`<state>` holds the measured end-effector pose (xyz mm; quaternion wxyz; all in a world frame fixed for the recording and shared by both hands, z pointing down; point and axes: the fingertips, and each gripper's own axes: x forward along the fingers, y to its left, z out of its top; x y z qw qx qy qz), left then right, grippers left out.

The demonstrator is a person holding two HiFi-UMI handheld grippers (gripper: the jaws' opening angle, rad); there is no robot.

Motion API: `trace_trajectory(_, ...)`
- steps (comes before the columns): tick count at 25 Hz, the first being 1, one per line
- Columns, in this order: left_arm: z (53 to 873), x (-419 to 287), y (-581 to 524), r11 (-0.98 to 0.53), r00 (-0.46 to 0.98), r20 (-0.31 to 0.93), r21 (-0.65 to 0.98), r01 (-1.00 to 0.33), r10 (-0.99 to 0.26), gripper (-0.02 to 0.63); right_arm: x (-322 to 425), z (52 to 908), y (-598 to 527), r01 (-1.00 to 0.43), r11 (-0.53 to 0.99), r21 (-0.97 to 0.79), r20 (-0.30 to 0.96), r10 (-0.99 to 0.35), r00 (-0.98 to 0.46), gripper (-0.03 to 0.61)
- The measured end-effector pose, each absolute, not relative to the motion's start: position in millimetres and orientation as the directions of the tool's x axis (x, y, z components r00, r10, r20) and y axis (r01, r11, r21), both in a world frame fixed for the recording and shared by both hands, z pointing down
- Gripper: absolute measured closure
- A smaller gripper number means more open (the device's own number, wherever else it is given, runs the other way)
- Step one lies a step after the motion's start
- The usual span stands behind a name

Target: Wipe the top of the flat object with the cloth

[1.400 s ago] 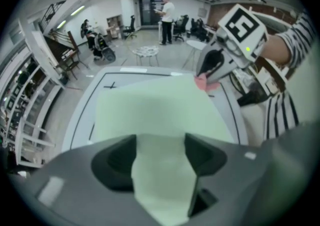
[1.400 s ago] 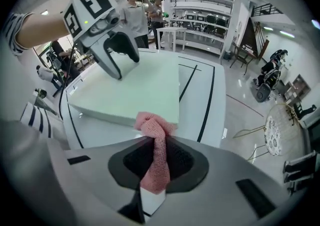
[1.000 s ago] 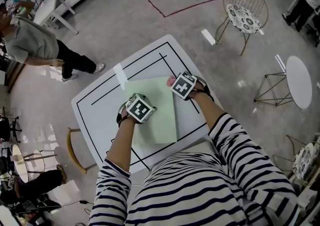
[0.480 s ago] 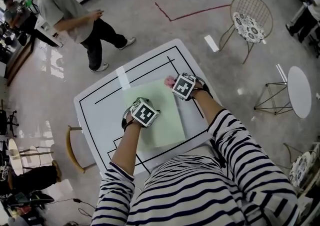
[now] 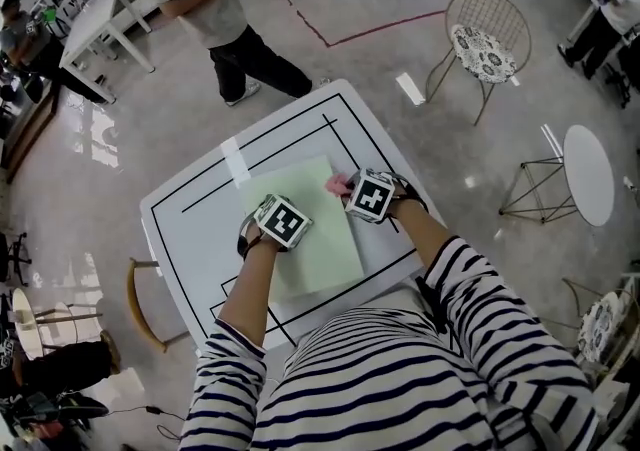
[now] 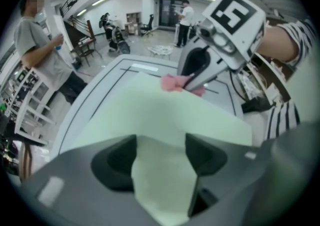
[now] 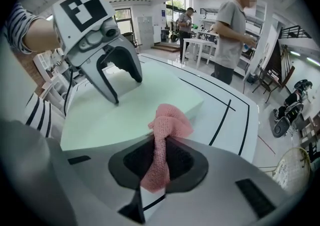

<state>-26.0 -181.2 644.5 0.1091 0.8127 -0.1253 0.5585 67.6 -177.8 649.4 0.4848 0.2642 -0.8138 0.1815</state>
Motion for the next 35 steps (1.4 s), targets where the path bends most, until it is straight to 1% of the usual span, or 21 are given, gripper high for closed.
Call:
trace_trajectory(4, 642.0, -30.4, -184.5, -0.942, 0.317, 0.943, 0.009, -0.335, -0.104, 0.304, 62.5, 644.3, -155.0, -0.570, 0.820, -0.050, 0.878, -0.235, -0.416, 0.526)
trace_trajectory(11, 644.6, -23.7, -180.4, -0.944, 0.312, 0.947, 0.030, -0.327, -0.078, 0.304, 55.8, 645.2, -107.8, -0.532, 0.842, -0.084, 0.875, -0.193, -0.444, 0.526)
trace_trajectory(21, 645.5, -26.6, -177.7, -0.942, 0.271, 0.959, 0.009, -0.336, -0.087, 0.307, 46.9, 647.2, -30.7, -0.500, 0.851, -0.158, 0.874, -0.114, -0.472, 0.526)
trace_trajectory(25, 645.3, -22.0, -180.5, -0.943, 0.297, 0.950, 0.005, -0.332, -0.099, 0.308, 42.7, 647.3, -9.5, -0.493, 0.850, -0.183, 0.872, -0.091, -0.481, 0.526)
trace_trajectory(29, 645.1, -23.4, -180.5, -0.941, 0.295, 0.950, 0.001, -0.338, -0.105, 0.308, 39.9, 642.0, 18.4, -0.449, 0.865, -0.223, 0.886, -0.013, -0.463, 0.526)
trace_trajectory(33, 645.4, -25.3, -180.1, -0.940, 0.295, 0.950, 0.004, -0.341, -0.104, 0.308, 28.9, 636.1, 53.2, -0.377, 0.862, -0.339, 0.869, 0.133, -0.477, 0.526)
trace_trajectory(35, 645.7, -25.4, -180.1, -0.941, 0.297, 0.950, 0.007, -0.339, -0.100, 0.308, 20.8, 636.6, 59.6, -0.371, 0.848, -0.379, 0.853, 0.164, -0.496, 0.526)
